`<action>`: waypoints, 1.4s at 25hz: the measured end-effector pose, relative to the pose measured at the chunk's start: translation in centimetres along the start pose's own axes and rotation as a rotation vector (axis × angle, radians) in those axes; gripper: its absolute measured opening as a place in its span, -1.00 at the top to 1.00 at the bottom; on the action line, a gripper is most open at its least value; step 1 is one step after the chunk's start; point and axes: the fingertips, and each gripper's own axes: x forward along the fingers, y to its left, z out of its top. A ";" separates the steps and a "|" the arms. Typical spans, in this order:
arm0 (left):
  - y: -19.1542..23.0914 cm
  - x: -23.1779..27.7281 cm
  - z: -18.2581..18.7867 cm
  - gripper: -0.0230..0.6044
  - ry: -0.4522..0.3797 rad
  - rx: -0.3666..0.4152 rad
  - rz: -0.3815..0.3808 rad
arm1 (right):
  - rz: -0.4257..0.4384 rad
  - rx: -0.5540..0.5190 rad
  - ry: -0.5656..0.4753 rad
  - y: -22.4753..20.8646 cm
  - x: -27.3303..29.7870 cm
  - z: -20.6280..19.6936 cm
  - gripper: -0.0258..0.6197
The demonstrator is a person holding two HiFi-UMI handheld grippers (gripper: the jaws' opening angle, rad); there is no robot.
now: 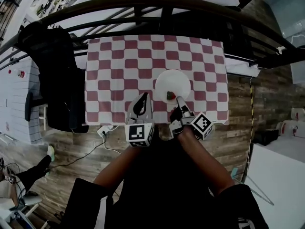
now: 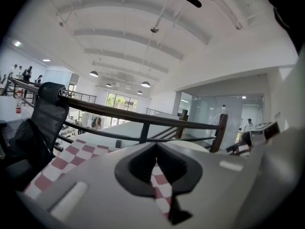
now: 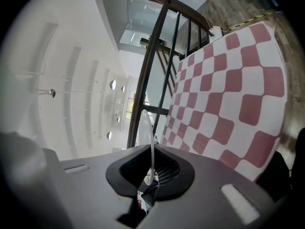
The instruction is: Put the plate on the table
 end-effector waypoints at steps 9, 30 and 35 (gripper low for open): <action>0.7 3.1 0.9 0.90 -0.015 0.004 -0.063 | -0.022 0.033 0.007 -0.8 3.0 0.4 0.90; 4.3 7.9 0.6 0.90 0.058 -0.028 0.053 | -0.054 -0.019 0.128 -4.2 12.8 1.4 0.90; 4.8 9.1 0.1 0.90 0.077 -0.039 0.068 | -0.064 0.014 0.153 -6.1 14.9 0.6 0.90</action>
